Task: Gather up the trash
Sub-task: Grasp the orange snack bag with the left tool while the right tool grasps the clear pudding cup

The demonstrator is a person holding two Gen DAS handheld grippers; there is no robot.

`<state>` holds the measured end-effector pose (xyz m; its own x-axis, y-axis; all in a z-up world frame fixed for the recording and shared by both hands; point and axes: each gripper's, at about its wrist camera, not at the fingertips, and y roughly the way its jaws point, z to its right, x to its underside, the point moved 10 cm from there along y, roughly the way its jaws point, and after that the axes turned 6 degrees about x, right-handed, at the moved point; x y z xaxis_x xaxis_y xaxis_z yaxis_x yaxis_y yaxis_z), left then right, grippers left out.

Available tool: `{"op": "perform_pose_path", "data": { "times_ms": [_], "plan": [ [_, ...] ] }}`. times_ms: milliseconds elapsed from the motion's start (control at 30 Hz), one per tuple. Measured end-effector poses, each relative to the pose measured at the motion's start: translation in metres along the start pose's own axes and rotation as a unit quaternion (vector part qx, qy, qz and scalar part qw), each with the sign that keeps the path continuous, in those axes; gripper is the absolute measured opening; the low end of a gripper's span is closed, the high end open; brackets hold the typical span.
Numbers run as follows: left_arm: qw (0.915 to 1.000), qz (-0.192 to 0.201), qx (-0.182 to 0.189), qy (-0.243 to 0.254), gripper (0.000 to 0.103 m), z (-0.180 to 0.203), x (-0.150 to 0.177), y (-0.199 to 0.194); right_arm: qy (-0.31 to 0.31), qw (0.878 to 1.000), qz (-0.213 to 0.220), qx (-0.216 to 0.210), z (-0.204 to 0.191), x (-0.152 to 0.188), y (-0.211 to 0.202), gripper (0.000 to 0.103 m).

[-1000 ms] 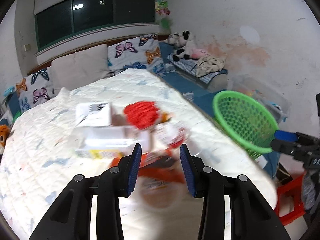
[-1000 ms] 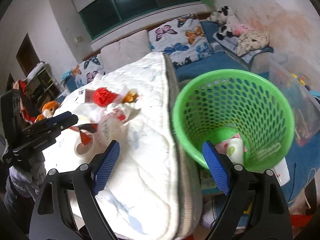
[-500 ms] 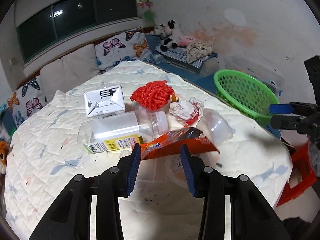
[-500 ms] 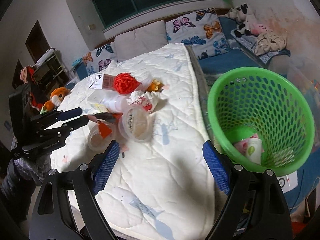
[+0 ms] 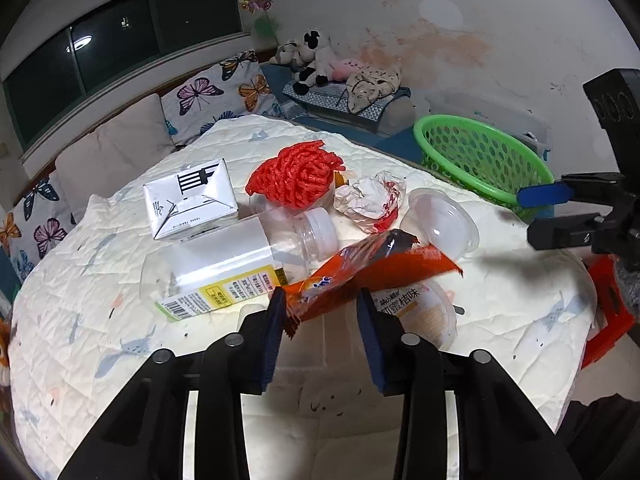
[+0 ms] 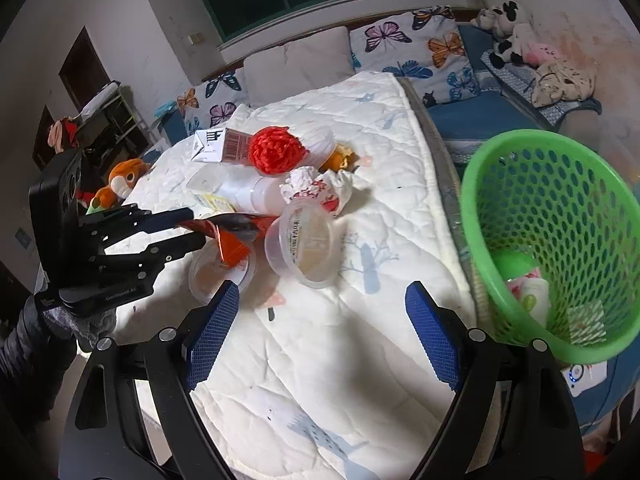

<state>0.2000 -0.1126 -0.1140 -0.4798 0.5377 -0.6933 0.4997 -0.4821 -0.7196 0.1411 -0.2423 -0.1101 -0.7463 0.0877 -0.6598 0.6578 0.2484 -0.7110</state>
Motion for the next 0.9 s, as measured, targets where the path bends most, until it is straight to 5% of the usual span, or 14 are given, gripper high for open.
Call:
{"op": "perform_pose_path", "data": {
  "times_ms": [400, 900],
  "plan": [
    [0.9997, 0.012, 0.014, 0.017, 0.013, 0.008, -0.002, -0.003, -0.010, 1.000, -0.014, -0.011, -0.017, -0.008, 0.032, 0.081],
    [0.9993, 0.033, 0.014, -0.001, 0.004, 0.011, -0.007, -0.018, 0.002, 0.999, -0.036, -0.038, -0.021, -0.017, 0.062, 0.071]
  ]
}}
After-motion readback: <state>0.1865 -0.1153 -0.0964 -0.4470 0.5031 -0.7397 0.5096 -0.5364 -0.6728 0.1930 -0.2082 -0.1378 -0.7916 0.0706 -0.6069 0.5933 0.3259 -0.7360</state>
